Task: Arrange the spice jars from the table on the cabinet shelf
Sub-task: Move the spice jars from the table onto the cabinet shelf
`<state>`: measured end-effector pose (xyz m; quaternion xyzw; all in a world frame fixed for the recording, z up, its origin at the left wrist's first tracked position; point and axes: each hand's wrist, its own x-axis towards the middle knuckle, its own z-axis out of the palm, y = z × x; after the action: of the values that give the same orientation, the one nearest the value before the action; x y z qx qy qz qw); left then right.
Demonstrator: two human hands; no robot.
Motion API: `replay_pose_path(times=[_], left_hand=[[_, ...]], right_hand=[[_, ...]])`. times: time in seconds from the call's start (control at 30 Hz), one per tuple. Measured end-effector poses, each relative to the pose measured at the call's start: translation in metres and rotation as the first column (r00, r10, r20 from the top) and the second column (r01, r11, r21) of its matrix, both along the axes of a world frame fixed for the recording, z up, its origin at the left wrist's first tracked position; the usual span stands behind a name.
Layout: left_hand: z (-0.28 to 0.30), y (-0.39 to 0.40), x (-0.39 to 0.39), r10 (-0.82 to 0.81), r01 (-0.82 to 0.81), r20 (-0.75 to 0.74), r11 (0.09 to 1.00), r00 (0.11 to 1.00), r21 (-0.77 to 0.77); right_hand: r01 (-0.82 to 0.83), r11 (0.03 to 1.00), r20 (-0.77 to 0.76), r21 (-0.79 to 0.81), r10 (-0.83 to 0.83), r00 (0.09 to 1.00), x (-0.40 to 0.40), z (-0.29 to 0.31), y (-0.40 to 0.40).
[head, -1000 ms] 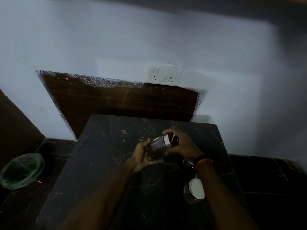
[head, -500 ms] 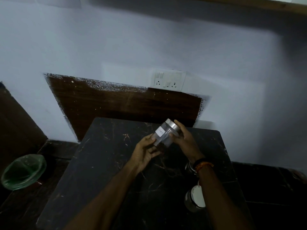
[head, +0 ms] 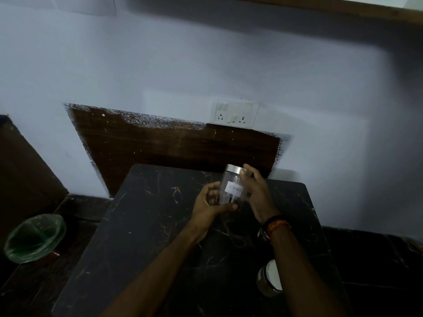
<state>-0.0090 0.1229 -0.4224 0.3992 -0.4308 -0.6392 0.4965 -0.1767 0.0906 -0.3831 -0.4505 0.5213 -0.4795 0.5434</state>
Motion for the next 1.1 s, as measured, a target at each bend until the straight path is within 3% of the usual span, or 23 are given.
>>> replay_pose_path(times=[0.5, 0.8, 1.1], left_hand=[[0.048, -0.024, 0.016, -0.146, 0.153, 0.125, 0.987, 0.981, -0.047], [0.095, -0.066, 0.018, -0.211, 0.259, 0.352, 0.961, 0.912, -0.095], [0.159, -0.092, 0.008, -0.278, 0.367, 0.403, 0.916, 0.872, -0.163]], right_hand=[[0.012, 0.999, 0.101, -0.053, -0.006, 0.995, -0.004, 0.019, -0.004], [-0.029, 0.993, 0.047, -0.118, 0.035, 0.998, -0.002, 0.036, 0.001], [-0.055, 0.964, -0.022, -0.258, 0.051, 0.998, -0.012, 0.087, -0.010]])
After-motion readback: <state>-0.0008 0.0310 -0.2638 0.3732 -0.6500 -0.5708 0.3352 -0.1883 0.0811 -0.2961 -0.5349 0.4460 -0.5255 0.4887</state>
